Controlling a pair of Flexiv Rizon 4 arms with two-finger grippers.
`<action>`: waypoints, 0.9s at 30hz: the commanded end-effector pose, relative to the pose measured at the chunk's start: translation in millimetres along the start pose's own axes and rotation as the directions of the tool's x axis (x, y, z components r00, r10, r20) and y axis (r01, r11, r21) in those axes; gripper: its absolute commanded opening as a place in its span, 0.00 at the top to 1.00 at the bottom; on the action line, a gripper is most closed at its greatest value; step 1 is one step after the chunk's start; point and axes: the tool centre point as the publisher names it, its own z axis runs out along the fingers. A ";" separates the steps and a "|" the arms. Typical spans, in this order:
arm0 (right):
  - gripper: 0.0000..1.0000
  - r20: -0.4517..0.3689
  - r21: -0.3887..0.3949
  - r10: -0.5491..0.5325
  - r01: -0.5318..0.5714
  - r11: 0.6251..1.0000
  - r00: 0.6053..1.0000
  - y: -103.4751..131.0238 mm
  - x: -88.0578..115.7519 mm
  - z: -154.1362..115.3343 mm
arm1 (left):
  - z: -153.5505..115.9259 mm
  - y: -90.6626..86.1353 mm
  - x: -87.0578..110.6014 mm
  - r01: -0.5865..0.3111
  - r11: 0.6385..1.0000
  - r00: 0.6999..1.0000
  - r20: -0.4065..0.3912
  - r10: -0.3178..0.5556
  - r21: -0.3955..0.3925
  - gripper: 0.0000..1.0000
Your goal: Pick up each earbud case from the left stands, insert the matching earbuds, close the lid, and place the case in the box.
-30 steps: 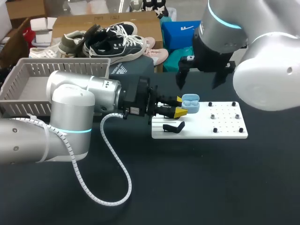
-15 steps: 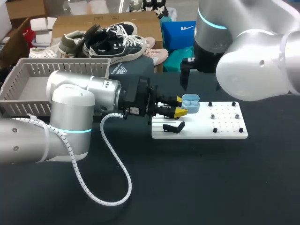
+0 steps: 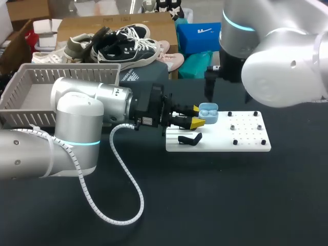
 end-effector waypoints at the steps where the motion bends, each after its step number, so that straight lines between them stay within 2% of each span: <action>1: 0.00 0.007 -0.010 -0.002 0.002 1.000 1.000 -4.3 11.1 -3.4 | 0.2 -0.3 0.5 -0.001 1.000 1.000 0.001 0.001 -0.003 1.00; 17: 0.00 0.008 -0.036 -0.023 0.023 0.999 1.000 -0.6 19.8 -11.5 | 0.2 -0.3 0.5 -0.001 1.000 1.000 0.001 0.001 -0.003 1.00; 21: 0.00 0.052 -0.049 -0.006 0.009 0.999 0.999 -3.8 18.0 -17.4 | 0.2 -0.3 0.5 -0.001 1.000 1.000 0.001 0.001 -0.003 1.00; 27: 0.00 0.158 -0.114 0.005 0.014 0.993 0.987 -13.5 18.4 -32.5 | 0.2 -0.3 0.5 -0.001 1.000 1.000 0.001 0.001 -0.003 1.00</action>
